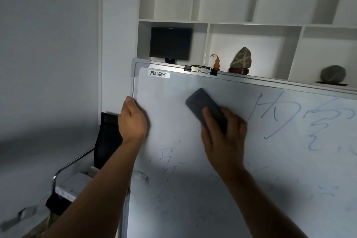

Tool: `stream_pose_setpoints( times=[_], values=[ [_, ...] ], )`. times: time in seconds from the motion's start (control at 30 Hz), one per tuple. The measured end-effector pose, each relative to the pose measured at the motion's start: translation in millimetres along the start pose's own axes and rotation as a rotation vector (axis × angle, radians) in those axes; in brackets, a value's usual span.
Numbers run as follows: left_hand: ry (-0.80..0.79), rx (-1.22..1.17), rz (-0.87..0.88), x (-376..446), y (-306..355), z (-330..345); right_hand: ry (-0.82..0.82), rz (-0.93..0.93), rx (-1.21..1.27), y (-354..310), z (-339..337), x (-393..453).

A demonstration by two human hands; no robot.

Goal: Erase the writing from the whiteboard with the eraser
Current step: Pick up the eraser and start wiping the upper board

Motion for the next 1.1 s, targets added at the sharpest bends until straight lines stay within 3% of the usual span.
stream_pose_setpoints(
  times=[0.1, 0.2, 0.33, 0.43, 0.57, 0.7, 0.8, 0.83, 0.97, 1.1],
  values=[
    [-0.035, -0.081, -0.036, 2, -3, -3, -0.079, -0.252, -0.025, -24, 14, 14],
    [-0.102, -0.18, -0.102, 5, -3, -6, -0.071, -0.083, 0.05, -39, 22, 36],
    [-0.252, -0.359, -0.183, 13, -7, -14, -0.131, -0.309, 0.05, -68, 34, 50],
    [-0.25, -0.342, -0.256, 17, -13, -21, -0.098, -0.114, 0.06, -69, 36, 67],
    [-0.307, -0.386, -0.256, 16, -10, -22, -0.139, -0.352, 0.023, -73, 38, 64],
    [-0.352, -0.509, -0.345, 17, -11, -24, -0.109, -0.148, 0.059, -60, 35, 67],
    [-0.435, -0.58, -0.336, 17, -9, -25, -0.251, -0.532, 0.06, -66, 37, 36],
    [-0.456, -0.6, -0.322, 16, -9, -25, -0.284, -0.584, 0.053, -62, 36, 33],
    [-0.477, -0.563, -0.254, 19, -10, -22, -0.151, -0.264, 0.084, -53, 37, 29],
    [-0.519, -0.541, -0.238, 19, -11, -22, -0.289, -0.587, 0.059, -68, 40, -1]
  ],
)
Point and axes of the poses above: each hand's wrist, its own x-axis towards the middle knuckle, its own z-axis out of the palm, y = z × x, the point moved 1 cm from there along x, towards the middle knuckle, and after that the axes turned 4 degrees about -y, right-handed, at the moved point
